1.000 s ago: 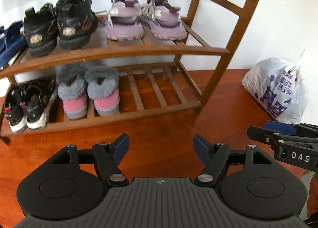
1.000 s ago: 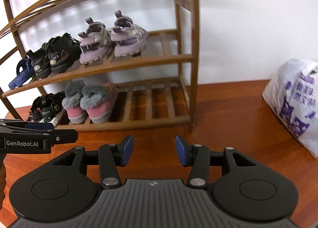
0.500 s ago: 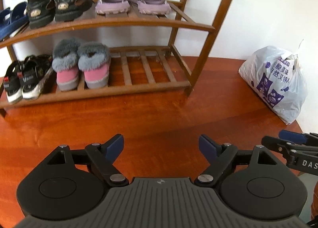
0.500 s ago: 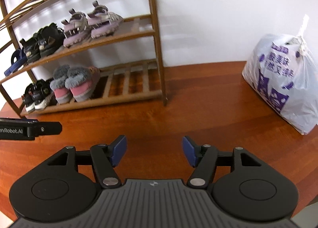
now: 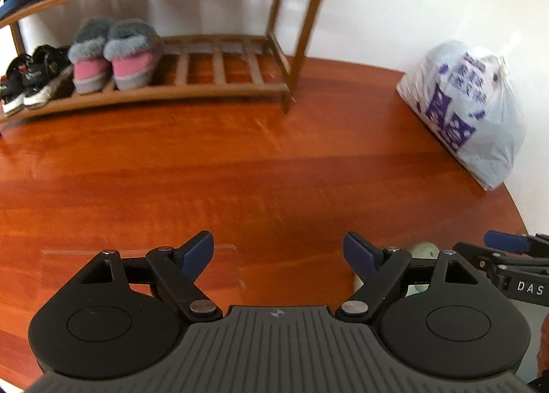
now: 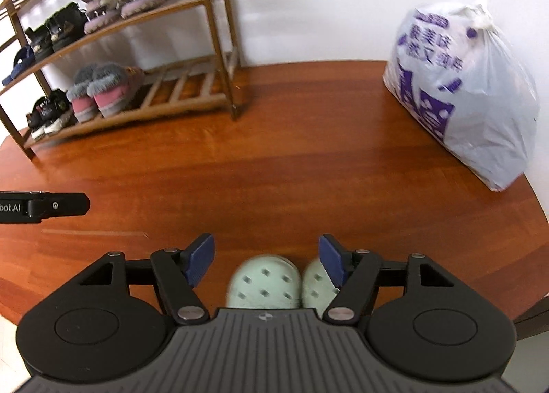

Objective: Organize scattered shoes
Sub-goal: 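Lower both grippers over the mint-green clogs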

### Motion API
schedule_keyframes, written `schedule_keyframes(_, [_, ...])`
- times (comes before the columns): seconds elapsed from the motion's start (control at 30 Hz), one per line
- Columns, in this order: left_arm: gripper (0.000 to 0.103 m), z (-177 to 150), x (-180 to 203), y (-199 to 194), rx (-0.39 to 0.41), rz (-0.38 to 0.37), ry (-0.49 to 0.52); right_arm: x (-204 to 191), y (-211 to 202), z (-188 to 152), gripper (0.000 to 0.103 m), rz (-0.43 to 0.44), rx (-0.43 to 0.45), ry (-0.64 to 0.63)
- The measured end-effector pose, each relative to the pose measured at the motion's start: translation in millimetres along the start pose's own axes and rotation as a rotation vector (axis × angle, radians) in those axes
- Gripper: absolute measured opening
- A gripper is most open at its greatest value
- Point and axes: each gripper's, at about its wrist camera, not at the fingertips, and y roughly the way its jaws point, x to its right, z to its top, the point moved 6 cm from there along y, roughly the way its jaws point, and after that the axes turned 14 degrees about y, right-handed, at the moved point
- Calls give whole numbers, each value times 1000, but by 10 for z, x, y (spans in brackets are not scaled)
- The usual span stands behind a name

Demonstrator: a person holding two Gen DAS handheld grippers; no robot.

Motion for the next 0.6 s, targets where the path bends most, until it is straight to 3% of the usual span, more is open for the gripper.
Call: schedule_keyframes(0.6, [84, -379, 1331, 602, -83, -112, 135, 1201, -281, -127, 76, -68, 12, 47])
